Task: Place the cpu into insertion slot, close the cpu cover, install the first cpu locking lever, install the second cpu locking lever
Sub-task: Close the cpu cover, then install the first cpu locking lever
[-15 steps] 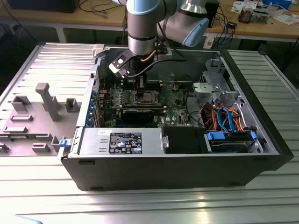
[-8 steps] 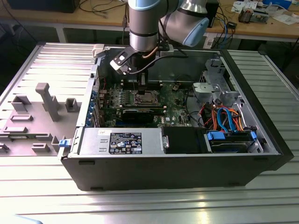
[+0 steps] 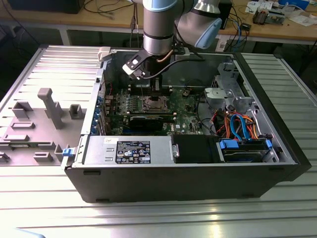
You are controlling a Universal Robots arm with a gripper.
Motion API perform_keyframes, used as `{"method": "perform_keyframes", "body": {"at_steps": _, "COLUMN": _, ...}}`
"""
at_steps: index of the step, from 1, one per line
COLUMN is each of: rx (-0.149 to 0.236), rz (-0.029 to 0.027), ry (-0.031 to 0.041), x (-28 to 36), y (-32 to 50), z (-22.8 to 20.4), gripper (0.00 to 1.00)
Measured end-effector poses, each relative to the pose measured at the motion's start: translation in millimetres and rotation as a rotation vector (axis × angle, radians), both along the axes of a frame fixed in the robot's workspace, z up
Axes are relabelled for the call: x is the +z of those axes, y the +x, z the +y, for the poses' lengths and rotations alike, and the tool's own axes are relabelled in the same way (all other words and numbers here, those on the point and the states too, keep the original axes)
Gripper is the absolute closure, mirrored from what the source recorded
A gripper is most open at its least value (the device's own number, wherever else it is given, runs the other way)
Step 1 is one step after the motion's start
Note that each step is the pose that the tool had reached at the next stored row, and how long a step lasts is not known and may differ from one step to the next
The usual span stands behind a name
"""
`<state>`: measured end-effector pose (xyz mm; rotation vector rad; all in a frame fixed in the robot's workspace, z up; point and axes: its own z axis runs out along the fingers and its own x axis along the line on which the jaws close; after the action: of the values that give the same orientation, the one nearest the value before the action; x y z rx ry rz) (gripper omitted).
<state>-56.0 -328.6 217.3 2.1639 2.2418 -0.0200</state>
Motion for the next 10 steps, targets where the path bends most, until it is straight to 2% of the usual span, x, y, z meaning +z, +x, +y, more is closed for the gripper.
{"method": "perform_keyframes", "body": {"at_steps": 3, "rx": 0.008, "rz": 0.0000, "ry": -0.0001, "x": -0.1, "y": 3.3, "z": 0.0, "gripper": 0.89}}
{"method": "perform_keyframes", "body": {"at_steps": 10, "rx": 0.010, "rz": -0.0001, "ry": 0.0001, "x": -0.1, "y": 3.3, "z": 0.0, "gripper": 0.89}}
